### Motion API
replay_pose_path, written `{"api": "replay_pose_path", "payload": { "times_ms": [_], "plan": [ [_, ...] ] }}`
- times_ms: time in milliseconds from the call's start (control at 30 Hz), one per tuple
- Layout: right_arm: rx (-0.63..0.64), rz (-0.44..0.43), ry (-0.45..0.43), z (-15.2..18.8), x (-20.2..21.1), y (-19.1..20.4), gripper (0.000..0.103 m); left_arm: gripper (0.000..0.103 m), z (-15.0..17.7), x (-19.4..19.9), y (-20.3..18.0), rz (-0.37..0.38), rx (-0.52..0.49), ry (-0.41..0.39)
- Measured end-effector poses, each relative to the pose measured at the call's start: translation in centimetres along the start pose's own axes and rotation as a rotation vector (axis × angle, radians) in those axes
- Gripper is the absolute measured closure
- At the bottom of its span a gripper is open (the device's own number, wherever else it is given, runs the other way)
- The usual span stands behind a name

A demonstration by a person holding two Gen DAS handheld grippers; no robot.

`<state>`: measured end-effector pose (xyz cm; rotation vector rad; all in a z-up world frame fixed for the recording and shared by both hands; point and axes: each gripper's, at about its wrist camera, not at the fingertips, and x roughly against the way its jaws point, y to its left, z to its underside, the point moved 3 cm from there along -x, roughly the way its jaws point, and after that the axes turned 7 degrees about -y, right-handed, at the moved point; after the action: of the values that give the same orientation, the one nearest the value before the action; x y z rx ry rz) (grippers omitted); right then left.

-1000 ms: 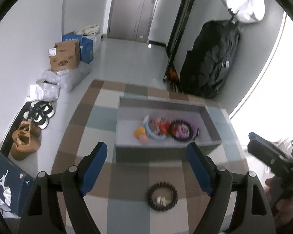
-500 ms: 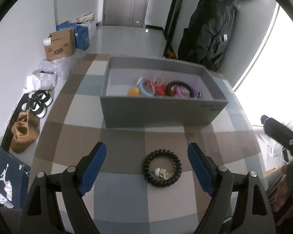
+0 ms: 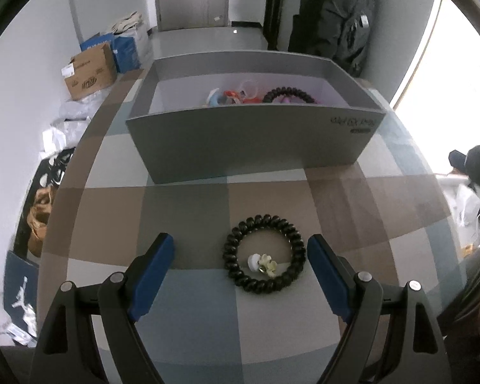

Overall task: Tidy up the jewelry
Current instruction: 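Grasp the black bead bracelet with the left gripper and lift it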

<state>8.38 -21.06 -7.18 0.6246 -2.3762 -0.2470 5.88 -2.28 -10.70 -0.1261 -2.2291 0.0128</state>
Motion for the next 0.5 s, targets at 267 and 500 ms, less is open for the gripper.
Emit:
{"api": "replay_pose_path", "payload": {
  "times_ms": [267, 500],
  "plan": [
    [-0.001, 0.002, 0.001, 0.02, -0.03, -0.01, 0.0, 0.039, 0.38, 0.5, -0.8, -0.011, -0.054, -0.003],
    [-0.002, 0.015, 0.011, 0.16, -0.1, -0.19, 0.0, 0.062, 0.04, 0.58, -0.62, 0.048, -0.012, -0.005]
  ]
}}
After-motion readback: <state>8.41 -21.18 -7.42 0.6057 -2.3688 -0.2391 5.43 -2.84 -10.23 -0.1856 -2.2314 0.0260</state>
